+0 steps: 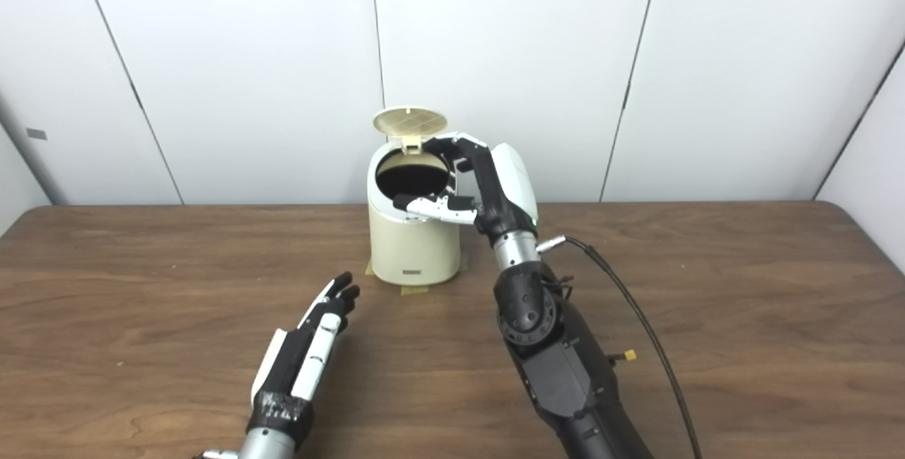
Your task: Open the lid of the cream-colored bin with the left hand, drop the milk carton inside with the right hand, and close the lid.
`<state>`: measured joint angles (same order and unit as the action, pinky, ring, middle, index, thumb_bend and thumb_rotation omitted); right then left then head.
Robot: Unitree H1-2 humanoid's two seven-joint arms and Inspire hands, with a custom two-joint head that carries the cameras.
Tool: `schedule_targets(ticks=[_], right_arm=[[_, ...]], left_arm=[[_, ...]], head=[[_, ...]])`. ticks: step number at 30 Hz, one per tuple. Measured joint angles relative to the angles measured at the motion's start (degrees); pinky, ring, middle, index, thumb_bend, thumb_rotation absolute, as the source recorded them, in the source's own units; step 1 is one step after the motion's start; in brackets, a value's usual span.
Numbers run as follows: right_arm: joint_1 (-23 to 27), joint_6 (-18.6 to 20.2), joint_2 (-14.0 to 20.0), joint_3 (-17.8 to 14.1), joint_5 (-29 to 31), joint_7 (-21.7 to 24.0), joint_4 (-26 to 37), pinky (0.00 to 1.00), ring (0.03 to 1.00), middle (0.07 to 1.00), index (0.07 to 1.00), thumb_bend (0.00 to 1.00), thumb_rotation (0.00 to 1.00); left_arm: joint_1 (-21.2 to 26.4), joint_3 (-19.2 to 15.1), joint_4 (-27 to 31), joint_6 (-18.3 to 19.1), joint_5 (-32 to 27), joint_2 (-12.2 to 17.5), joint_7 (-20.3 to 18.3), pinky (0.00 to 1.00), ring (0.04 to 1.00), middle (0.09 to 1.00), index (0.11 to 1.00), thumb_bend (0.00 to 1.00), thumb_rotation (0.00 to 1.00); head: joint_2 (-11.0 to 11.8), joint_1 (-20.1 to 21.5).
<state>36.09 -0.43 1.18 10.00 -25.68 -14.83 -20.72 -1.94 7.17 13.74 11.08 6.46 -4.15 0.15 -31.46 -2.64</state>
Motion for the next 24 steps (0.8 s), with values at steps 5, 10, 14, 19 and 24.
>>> schedule_targets(ticks=[5, 10, 14, 19, 24], right_arm=[[-1.92, 3.97, 0.98, -2.36, 1.75, 2.4, 6.28, 0.6, 0.691, 0.699, 0.657, 0.63, 0.47], [-4.2, 4.56, 2.33, -3.91, 3.02, 3.44, 8.16, 0.53, 0.62, 0.664, 0.649, 0.56, 0.5], [-6.73, 7.22, 2.38, -5.83, 4.83, 4.5, 10.92, 0.6, 0.664, 0.692, 0.669, 0.54, 0.57], [-8.55, 11.71, 2.16, -8.41, 9.21, 7.37, 15.68, 0.65, 0.719, 0.746, 0.727, 0.53, 0.69], [-12.43, 14.09, 2.04, -11.01, 17.25, 12.01, 21.05, 0.72, 0.782, 0.801, 0.796, 0.52, 0.79]], left_arm=[[0.93, -1.11, -0.34, 0.0, -1.03, -0.3, 0.01, 0.99, 0.964, 0.941, 0.957, 0.54, 0.9], [1.46, -2.33, -1.67, -0.18, -2.05, -0.3, 0.15, 0.94, 0.946, 0.933, 0.952, 0.52, 0.88], [1.98, -3.44, -2.68, -1.24, -2.57, -0.26, 0.2, 0.93, 0.941, 0.934, 0.957, 0.49, 0.87], [3.46, -5.85, -3.67, -2.28, -6.1, -0.19, -0.05, 0.93, 0.944, 0.941, 0.971, 0.45, 0.88], [6.1, -9.58, -3.6, 0.09, -9.48, 1.05, 0.05, 0.94, 0.952, 0.949, 0.973, 0.42, 0.93]], head=[[0.0, 0.26], [0.35, 0.09], [0.7, 0.09], [0.44, 0.35], [0.35, 0.88]])
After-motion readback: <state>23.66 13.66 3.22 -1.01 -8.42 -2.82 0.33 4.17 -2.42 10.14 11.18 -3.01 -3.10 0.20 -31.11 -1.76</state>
